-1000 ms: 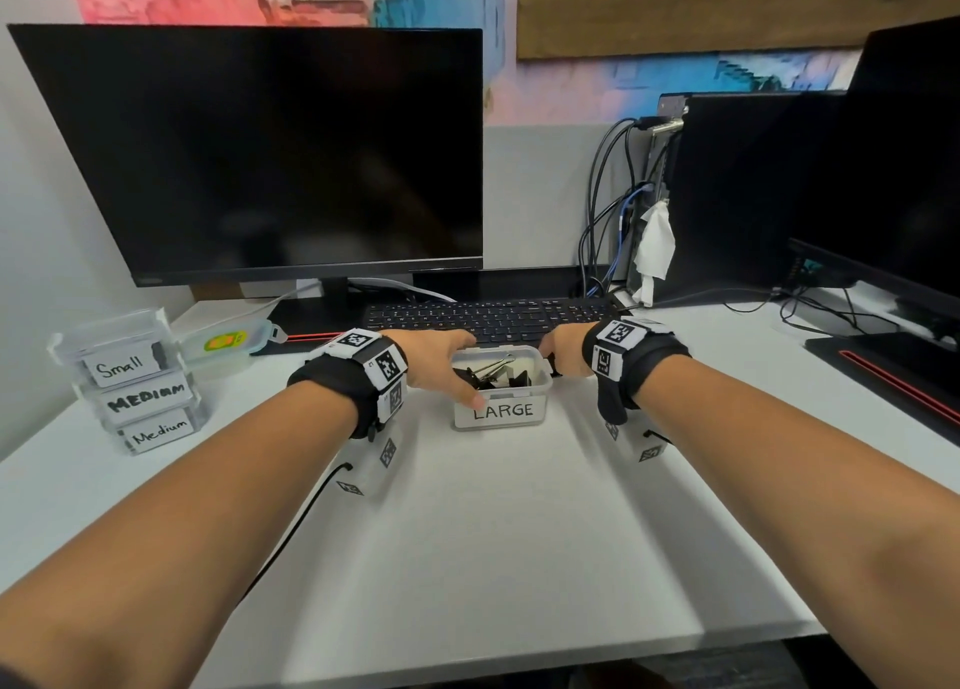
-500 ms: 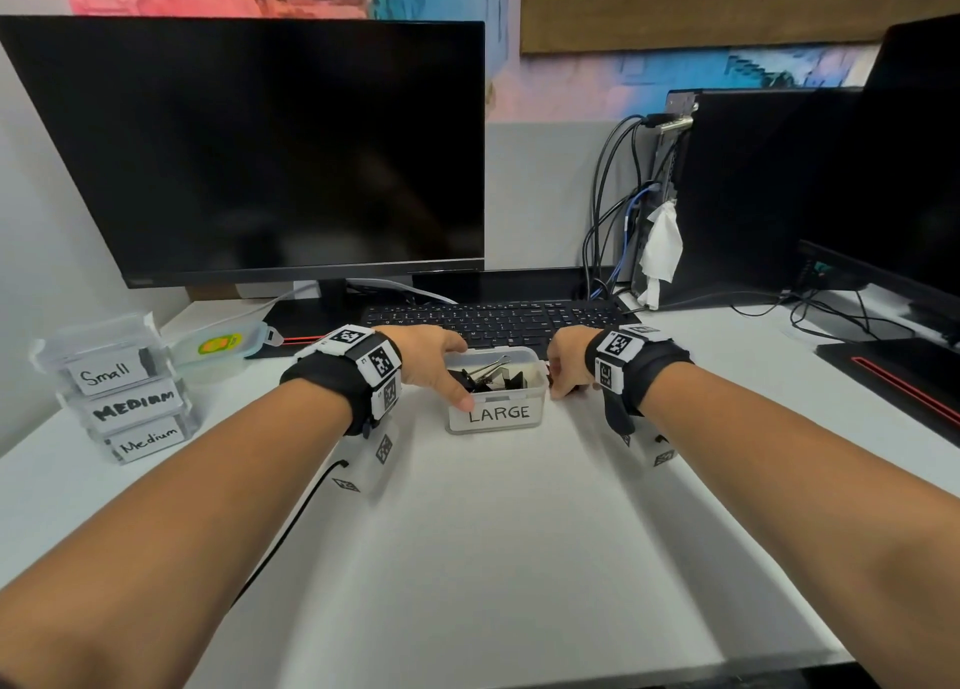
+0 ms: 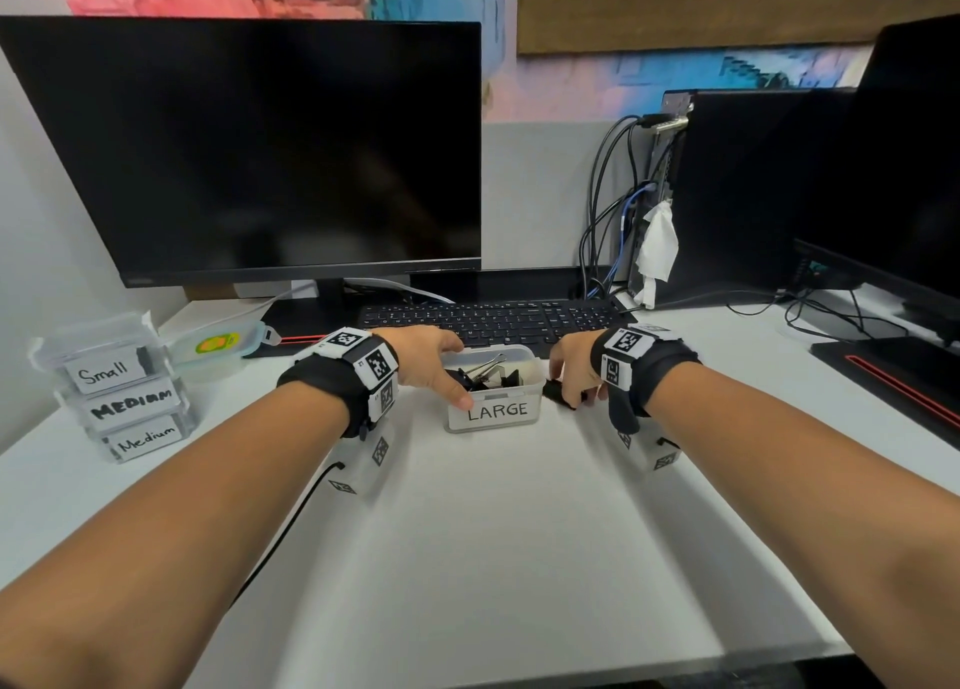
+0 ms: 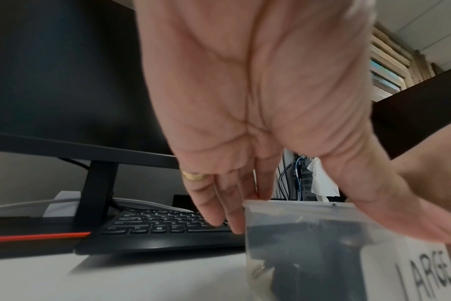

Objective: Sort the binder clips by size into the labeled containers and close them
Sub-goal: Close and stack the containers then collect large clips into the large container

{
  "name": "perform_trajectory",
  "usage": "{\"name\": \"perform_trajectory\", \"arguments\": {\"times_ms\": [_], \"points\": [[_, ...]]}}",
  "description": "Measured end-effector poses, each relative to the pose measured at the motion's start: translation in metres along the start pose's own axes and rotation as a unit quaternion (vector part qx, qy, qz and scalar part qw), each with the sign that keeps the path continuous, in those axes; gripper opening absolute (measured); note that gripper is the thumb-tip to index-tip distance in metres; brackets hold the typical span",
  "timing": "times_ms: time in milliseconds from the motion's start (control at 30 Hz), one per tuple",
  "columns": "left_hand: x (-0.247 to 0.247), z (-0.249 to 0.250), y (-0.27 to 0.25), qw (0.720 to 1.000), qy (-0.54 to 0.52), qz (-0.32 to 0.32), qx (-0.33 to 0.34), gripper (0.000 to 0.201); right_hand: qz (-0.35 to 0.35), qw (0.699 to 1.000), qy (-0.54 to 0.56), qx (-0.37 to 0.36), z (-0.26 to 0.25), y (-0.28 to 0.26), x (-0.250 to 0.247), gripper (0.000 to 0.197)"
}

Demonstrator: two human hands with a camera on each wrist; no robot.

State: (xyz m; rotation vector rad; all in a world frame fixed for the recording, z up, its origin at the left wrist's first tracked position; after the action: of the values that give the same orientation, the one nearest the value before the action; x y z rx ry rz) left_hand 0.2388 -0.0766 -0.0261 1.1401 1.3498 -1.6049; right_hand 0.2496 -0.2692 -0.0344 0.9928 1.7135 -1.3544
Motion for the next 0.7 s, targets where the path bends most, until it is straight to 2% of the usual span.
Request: {"name": "perform_trajectory", "arguments": {"times_ms": [133, 233, 300, 400, 500, 567, 633, 700], "points": [[0.001, -0.001, -0.002, 1.000, -0.003, 0.001, -0.004, 0.103, 0.046, 0.999, -0.027, -0.008, 0.001, -0.011, -0.012, 0.046], [0.001, 0.000, -0.004, 1.000, -0.006, 0.003, -0.001, 0.103, 0.132, 0.990, 0.015, -0.053, 0.001, -0.018, -0.030, 0.039], [0.001, 0.001, -0.007, 1.000, -0.009, 0.009, 0.001, 0.095, 0.157, 0.984, 0.053, -0.067, 0.002, -0.021, -0.038, 0.037], [0.001, 0.004, -0.011, 1.000, 0.004, 0.017, 0.007, 0.072, 0.159, 0.980, 0.100, -0.073, 0.001, -0.025, -0.040, 0.028], [0.002, 0.007, -0.014, 0.999, 0.022, 0.018, 0.023, 0.051, 0.180, 0.976, 0.104, -0.070, -0.005, -0.033, -0.049, 0.017], [0.003, 0.009, -0.017, 0.999, 0.024, 0.017, 0.035, 0.041, 0.204, 0.973, 0.081, -0.065, -0.013, -0.042, -0.059, 0.019], [0.004, 0.009, -0.019, 0.999, 0.023, 0.021, 0.036, 0.039, 0.231, 0.964, 0.100, -0.081, -0.020, -0.047, -0.066, 0.020], [0.003, 0.009, -0.022, 0.999, 0.022, 0.033, 0.029, 0.046, 0.219, 0.957, 0.156, -0.106, -0.026, -0.049, -0.066, 0.020]]}}
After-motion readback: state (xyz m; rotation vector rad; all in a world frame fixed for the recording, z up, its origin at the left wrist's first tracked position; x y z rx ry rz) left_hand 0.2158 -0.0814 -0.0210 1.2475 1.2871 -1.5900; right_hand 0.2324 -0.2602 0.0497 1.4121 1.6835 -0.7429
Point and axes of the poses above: each hand's wrist, its own y-axis towards the middle knuckle, its own x-axis out of the palm, z = x × y, the point moved 5 cm from there along y, towards the middle knuckle, and after that the axes turned 12 degrees about y, right-handed, at the moved point
